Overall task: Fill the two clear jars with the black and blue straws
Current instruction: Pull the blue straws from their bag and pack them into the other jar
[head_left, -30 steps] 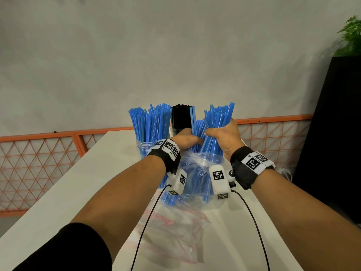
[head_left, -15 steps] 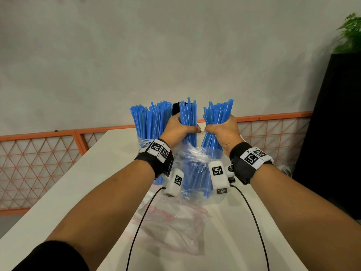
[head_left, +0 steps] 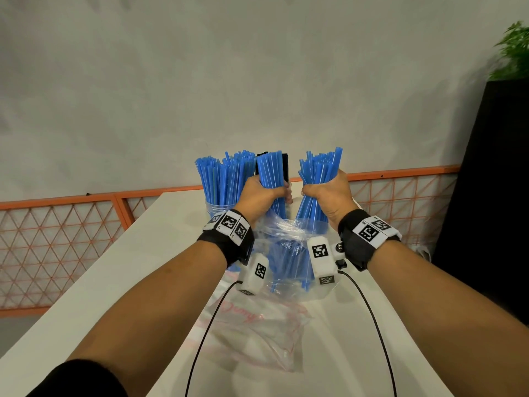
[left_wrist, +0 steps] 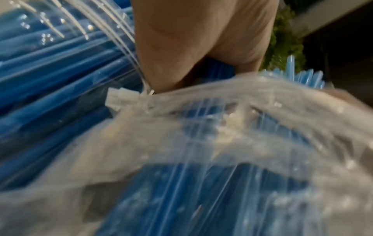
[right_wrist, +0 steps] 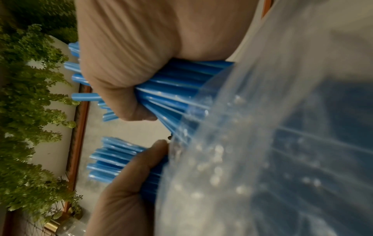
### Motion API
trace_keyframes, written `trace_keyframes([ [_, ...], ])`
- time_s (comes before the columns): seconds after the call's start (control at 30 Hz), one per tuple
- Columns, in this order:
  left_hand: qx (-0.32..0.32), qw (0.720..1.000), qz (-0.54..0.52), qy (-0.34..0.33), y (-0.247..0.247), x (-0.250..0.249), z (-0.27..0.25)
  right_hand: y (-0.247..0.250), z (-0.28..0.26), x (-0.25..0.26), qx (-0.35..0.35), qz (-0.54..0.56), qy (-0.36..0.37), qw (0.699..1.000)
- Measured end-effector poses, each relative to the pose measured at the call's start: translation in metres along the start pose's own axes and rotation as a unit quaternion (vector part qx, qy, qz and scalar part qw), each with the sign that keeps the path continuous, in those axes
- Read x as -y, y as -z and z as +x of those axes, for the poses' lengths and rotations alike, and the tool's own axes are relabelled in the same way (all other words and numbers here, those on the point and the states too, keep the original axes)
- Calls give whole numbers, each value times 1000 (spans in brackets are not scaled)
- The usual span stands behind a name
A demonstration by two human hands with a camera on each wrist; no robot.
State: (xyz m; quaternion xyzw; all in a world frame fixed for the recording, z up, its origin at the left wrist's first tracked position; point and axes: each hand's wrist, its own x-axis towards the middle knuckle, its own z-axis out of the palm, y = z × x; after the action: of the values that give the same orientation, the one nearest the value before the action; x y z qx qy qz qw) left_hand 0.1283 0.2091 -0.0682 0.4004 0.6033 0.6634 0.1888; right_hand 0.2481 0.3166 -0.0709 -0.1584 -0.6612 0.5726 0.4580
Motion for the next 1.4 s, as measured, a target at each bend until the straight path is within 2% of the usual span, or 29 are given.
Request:
trace_keyframes([
  [0.07,-33,999,-26,0,1,-5,2,0,0,-1,-4,-1,-4,1000],
  [0.2,-23,998,-50,-5,3,-16,3,0,1,1,-5,-4,-4,1000],
  [0.47,-65,995,-73,-35,5,-42,1,0,0,0,-8,-16,-6,1000],
  [0.67,-82,992,-71,-71,9,-64,-1,-1,0,1,-11,-14,-5,1000],
  [0.87,-69,996,-21,-57,5,-62,-5,-2,-2,1,-11,-9,-2,1000],
  [1.07,-111,987,-42,-112,1,-75,-7,-1,-1,1,-10,-14,-7,1000],
  [1.4,-134,968,-120,-176,19,-106,-15,-1,-4,4,-14,-21,-3,1000],
])
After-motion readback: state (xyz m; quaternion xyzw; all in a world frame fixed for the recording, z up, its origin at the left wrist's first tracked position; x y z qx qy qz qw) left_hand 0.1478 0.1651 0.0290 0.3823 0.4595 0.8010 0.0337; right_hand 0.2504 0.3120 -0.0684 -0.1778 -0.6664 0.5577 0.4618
